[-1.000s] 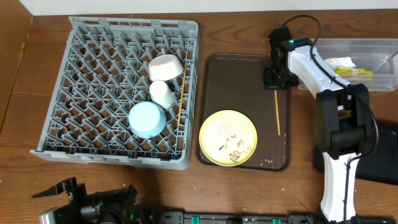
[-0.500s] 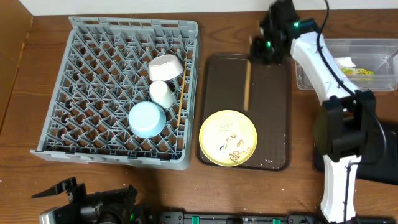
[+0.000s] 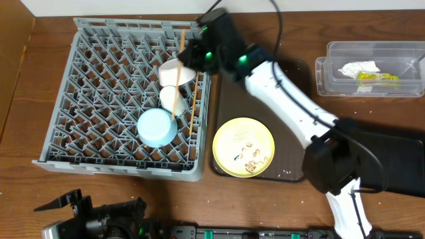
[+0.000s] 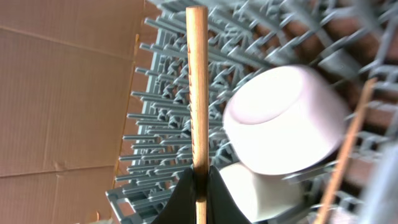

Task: Sort waste into correct bins and load items into the dishwasher
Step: 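Carry the second chopstick to the rack and insert it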

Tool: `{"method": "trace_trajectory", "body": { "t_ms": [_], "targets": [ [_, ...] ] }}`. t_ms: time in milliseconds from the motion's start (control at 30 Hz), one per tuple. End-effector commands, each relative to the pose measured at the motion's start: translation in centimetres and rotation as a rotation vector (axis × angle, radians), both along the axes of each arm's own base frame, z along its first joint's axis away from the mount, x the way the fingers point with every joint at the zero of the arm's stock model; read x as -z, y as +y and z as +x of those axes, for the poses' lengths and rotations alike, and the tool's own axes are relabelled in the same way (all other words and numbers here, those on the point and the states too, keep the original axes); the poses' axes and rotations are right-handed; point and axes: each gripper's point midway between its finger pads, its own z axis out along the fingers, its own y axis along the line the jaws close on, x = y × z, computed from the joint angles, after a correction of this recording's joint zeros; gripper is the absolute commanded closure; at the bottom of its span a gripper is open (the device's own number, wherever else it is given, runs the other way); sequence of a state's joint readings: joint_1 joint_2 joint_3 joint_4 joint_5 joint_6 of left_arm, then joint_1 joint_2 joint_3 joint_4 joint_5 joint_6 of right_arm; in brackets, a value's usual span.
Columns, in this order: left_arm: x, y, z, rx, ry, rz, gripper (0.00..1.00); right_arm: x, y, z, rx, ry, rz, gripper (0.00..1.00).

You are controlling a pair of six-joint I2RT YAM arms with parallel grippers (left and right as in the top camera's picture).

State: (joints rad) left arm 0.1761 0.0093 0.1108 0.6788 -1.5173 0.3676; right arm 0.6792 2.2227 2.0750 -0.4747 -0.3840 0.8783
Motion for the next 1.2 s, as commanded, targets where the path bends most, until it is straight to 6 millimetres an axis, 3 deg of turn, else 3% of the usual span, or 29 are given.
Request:
{"method": "trace_trajectory", "body": {
  "t_ms": [0,400,600,667,900,1033,1133,1167],
  "targets": [
    [0.1,-0.2,-1.0,-0.041,-0.027,-0.029,0.05,0.7,-0.8,0.9,0.139,-0.008,-0.069,0.98],
    [0.1,-0.2,-1.0,-0.041,-0.027,-0.029,0.05,4.0,-2.9,-0.2,0.130,0.031,-0.234,0.99],
    [0.1,-0.2,-1.0,-0.041,-0.027,-0.029,0.05,6.9,-3.0,-0.2,0.133,0.064,-0.283,0.96],
    [0.1,-0.2,-1.0,-0.041,-0.026,-0.029,0.05,7.5,-3.0,-0.1,0.132,0.071,-0.290,0.89],
    [0.1,-0.2,-1.0,-0.041,-0.026,-0.029,0.05,7.5,-3.2,-0.1,0.114,0.060,-0.299,0.42],
    [0.1,-0.2,-1.0,-0.041,-0.027,-0.029,0.05,6.7,-3.4,-0.5,0.071,0.061,-0.289,0.36],
    [0.1,-0.2,-1.0,-0.041,-0.027,-0.029,0.05,5.1,-4.6,-0.8,0.051,0.037,-0.311,0.34],
    [0.1,-0.2,-1.0,-0.041,-0.026,-0.029,0.05,3.2,-6.3,-1.5,0.010,-0.003,-0.352,0.33]
  ]
}}
